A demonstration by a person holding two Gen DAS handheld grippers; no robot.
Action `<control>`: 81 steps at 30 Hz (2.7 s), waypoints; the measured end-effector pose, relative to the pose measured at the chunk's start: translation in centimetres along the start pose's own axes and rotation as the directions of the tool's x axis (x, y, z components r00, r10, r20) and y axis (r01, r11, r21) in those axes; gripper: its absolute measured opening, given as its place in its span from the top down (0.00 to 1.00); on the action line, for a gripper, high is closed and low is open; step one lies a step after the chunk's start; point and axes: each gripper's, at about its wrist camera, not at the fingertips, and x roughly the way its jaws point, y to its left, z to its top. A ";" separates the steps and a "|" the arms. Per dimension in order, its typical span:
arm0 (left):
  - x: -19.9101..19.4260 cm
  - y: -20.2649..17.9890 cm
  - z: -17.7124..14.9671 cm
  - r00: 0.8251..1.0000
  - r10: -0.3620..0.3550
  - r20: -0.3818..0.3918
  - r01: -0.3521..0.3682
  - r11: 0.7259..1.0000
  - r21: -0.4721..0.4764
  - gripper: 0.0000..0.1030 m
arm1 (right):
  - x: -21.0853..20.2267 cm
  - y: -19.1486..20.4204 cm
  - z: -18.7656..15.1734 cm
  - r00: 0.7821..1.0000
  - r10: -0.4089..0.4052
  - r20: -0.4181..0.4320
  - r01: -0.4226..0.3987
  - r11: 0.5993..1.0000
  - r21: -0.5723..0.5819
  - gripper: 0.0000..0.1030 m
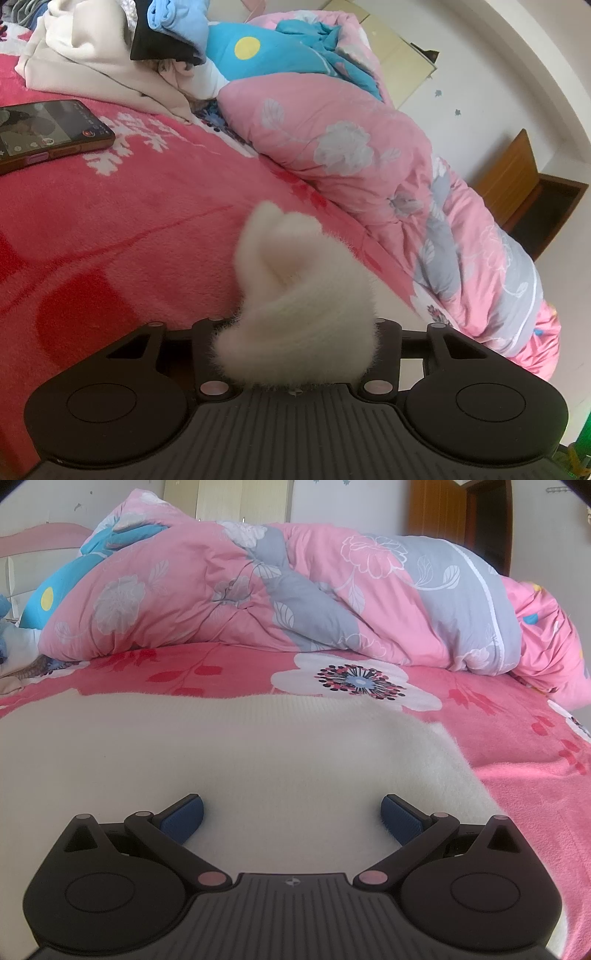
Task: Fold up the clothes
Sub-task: 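Lift the sweater corner with the left gripper toward the right gripper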
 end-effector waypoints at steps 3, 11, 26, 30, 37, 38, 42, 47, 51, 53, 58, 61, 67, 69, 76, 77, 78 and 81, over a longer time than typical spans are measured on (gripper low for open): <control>0.0 0.0 0.0 1.000 0.000 0.002 0.000 1.000 0.003 0.55 | 0.0 0.0 0.0 1.000 -0.001 0.000 0.001 1.000 0.000 0.00; 0.0 0.0 -0.1 1.000 -0.001 0.002 0.001 1.000 0.005 0.56 | 0.0 0.1 0.0 1.000 -0.003 0.001 0.003 1.000 -0.001 0.00; -0.1 0.0 -0.2 1.000 0.003 0.005 -0.003 1.000 0.009 0.57 | 0.0 0.1 0.0 1.000 -0.003 0.004 0.003 1.000 -0.001 0.00; -0.2 -0.2 -0.1 1.000 0.009 0.006 -0.009 1.000 0.011 0.61 | 0.0 0.1 0.0 1.000 -0.003 0.005 0.003 1.000 -0.001 0.00; -0.6 -1.0 0.2 1.000 0.025 0.008 -0.025 0.999 0.029 0.69 | -0.1 0.0 -0.1 1.000 -0.001 0.009 0.001 1.000 0.001 0.00; -0.6 -1.1 0.3 1.000 0.026 0.010 -0.026 0.999 0.034 0.69 | -0.1 0.0 -0.1 1.000 -0.001 0.010 0.001 1.000 0.002 0.00; -0.9 -2.0 0.7 0.999 0.028 0.023 -0.029 0.997 0.068 0.72 | -0.1 0.0 -0.2 1.000 0.001 0.016 -0.001 1.000 0.004 0.00; -1.3 -3.7 1.3 0.999 0.008 0.048 -0.014 0.992 0.126 0.74 | -0.1 -0.1 -0.3 1.000 0.006 0.024 -0.006 1.000 0.008 0.00; -1.5 -5.5 1.6 0.998 -0.014 0.068 0.001 0.983 0.185 0.74 | -0.2 -0.2 -0.4 0.999 0.011 0.030 -0.011 1.000 0.012 0.00; -1.5 -6.4 1.7 0.997 -0.024 0.074 0.008 0.977 0.212 0.74 | -0.2 -0.3 -0.4 0.999 0.013 0.034 -0.014 1.000 0.014 0.00; -1.4 -7.8 1.9 0.997 -0.026 0.077 0.006 0.970 0.244 0.75 | -0.3 -0.4 -0.5 0.999 0.021 0.038 -0.021 1.000 0.020 0.00; -1.4 -7.4 1.9 0.998 -0.002 0.068 -0.013 0.973 0.230 0.75 | -0.4 -0.4 -0.2 0.999 0.021 0.030 -0.021 1.000 0.018 0.00; -1.6 -5.1 1.7 0.998 0.051 0.034 -0.056 0.983 0.175 0.75 | -2.4 0.2 0.6 0.998 0.021 0.065 -0.018 0.999 -0.042 0.02; -1.6 -4.7 1.6 0.998 0.056 0.030 -0.060 0.985 0.163 0.75 | -3.7 1.2 0.7 0.994 0.036 0.106 -0.026 0.995 -0.093 0.04; -1.5 -4.4 1.5 0.998 0.045 0.033 -0.049 0.987 0.154 0.75 | -6.7 5.8 -1.6 0.977 0.193 0.091 -0.156 0.936 -0.315 0.45; -1.5 -4.3 1.3 0.998 0.047 0.036 -0.052 0.986 0.158 0.75 | -6.6 6.1 -2.1 0.977 0.190 0.096 -0.150 0.933 -0.327 0.48; -1.5 -4.3 1.2 0.998 0.049 0.039 -0.055 0.986 0.158 0.75 | -6.6 6.4 -2.5 0.977 0.188 0.101 -0.143 0.930 -0.339 0.48; -1.6 -3.6 1.2 0.998 0.051 0.028 -0.054 0.990 0.128 0.74 | -6.9 7.0 -2.4 0.978 0.187 0.093 -0.143 0.924 -0.354 0.53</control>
